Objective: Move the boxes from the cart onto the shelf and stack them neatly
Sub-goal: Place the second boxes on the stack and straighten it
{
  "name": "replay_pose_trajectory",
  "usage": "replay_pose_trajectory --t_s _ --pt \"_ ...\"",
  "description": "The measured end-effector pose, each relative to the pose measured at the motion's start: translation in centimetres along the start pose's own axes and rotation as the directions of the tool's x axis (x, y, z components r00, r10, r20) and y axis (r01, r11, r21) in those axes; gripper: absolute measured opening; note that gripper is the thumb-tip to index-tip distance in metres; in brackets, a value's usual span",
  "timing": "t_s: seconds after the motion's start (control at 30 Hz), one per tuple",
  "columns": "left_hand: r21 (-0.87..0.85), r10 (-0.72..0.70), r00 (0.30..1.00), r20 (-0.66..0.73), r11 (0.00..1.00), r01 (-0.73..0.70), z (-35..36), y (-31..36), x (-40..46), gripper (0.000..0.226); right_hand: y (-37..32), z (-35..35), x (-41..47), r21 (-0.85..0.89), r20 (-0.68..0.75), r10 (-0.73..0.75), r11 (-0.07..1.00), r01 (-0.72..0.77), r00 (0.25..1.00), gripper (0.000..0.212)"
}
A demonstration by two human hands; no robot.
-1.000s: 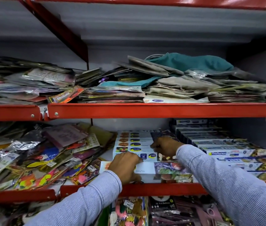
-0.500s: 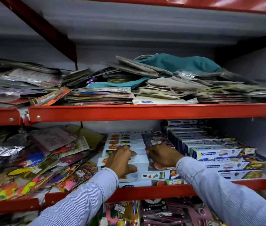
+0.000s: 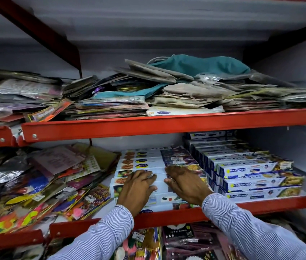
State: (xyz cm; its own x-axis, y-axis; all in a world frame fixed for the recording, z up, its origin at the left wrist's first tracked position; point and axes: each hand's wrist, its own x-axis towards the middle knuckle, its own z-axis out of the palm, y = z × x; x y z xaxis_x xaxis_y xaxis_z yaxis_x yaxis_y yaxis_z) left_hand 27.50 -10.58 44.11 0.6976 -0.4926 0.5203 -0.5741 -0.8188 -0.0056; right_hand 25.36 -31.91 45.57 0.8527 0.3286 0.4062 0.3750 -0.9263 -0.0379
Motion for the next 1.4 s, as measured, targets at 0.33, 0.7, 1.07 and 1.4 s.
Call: replay_pose_trajectory --t_s 0.33,0.7,1.07,1.4 --pt "-0.011 -0.071 0.997 -0.013 0.997 0.071 0.4 1.2 0.6 0.047 0.9 0.1 0.0 -0.006 0.061 -0.015 1.000 0.015 0.998 0.057" --pt "0.062 -0.170 0.984 -0.053 0.983 0.173 0.7 -0.2 -1.3 0.073 1.3 0.4 -0.3 -0.062 0.080 -0.044 0.997 0.050 0.996 0.069" --pt "0.126 -0.341 0.939 -0.039 0.931 0.343 0.4 -2.0 -2.7 0.089 0.6 1.0 0.6 -0.082 0.089 -0.063 0.994 0.070 0.994 0.069" --pt "0.154 -0.277 0.960 -0.044 0.947 0.281 0.5 -2.6 -3.0 0.073 -0.2 0.5 0.6 -0.036 0.042 -0.022 0.999 0.023 0.999 0.070"
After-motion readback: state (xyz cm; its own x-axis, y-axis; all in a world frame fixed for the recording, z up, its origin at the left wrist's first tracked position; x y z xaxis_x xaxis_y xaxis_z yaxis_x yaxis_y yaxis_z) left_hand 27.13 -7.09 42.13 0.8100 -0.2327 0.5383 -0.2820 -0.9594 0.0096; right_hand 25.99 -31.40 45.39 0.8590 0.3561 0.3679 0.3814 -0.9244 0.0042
